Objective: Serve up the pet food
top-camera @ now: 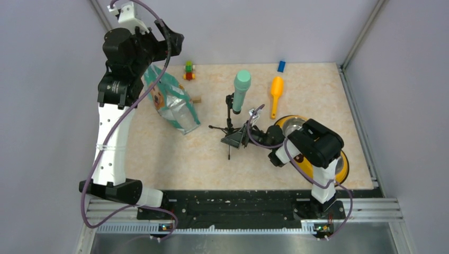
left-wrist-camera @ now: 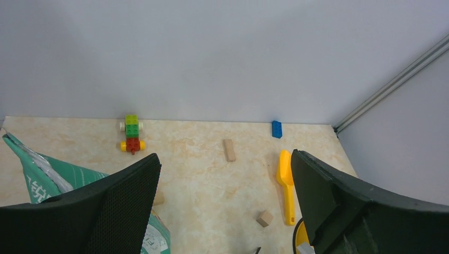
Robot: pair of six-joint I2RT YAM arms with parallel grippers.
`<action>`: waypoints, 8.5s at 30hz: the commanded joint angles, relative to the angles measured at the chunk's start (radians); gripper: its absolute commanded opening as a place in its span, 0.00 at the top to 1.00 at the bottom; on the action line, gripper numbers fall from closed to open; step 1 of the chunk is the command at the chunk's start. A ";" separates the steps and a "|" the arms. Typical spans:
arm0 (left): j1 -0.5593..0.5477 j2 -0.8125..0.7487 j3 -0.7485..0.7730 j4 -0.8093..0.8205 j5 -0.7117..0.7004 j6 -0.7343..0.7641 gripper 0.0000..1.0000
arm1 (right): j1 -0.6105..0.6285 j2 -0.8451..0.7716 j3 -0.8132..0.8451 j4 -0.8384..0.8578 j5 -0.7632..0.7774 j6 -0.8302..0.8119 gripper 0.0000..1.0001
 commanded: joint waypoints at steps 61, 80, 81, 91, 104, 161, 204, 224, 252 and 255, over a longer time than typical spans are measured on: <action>0.000 -0.070 -0.036 -0.021 -0.197 0.164 0.02 | -0.201 0.606 1.034 -0.400 0.498 -0.061 0.20; 0.000 -0.040 -0.007 -0.086 -0.284 0.089 0.02 | -0.276 0.634 1.166 -0.477 0.426 -0.101 0.20; 0.000 -0.031 0.007 -0.101 -0.296 0.085 0.02 | -0.275 0.611 1.140 -0.457 0.403 -0.100 0.20; 0.038 0.105 0.231 -0.345 -0.476 0.116 0.02 | -0.262 0.151 0.580 -0.333 0.215 -0.113 0.04; 0.152 0.244 0.305 -0.582 -0.428 -0.109 0.07 | -0.248 -0.503 0.509 -1.634 0.547 -0.817 0.01; -0.320 0.253 0.295 -0.458 -0.068 0.102 1.00 | -0.205 -0.668 0.867 -1.996 0.538 -0.251 0.14; -0.504 0.292 0.290 -0.182 -0.450 -0.264 1.00 | -0.206 -0.615 0.997 -1.978 0.361 -0.237 0.27; -0.467 0.235 0.274 -0.107 -0.155 -0.155 0.20 | -0.202 -0.598 1.029 -1.927 0.289 -0.211 0.26; -0.174 0.117 -0.131 0.015 0.361 -0.373 0.49 | -0.071 -0.343 1.253 -1.924 0.269 -0.219 0.47; -0.174 0.129 -0.129 0.007 0.366 -0.368 0.50 | -0.071 -0.335 1.258 -1.924 0.279 -0.218 0.50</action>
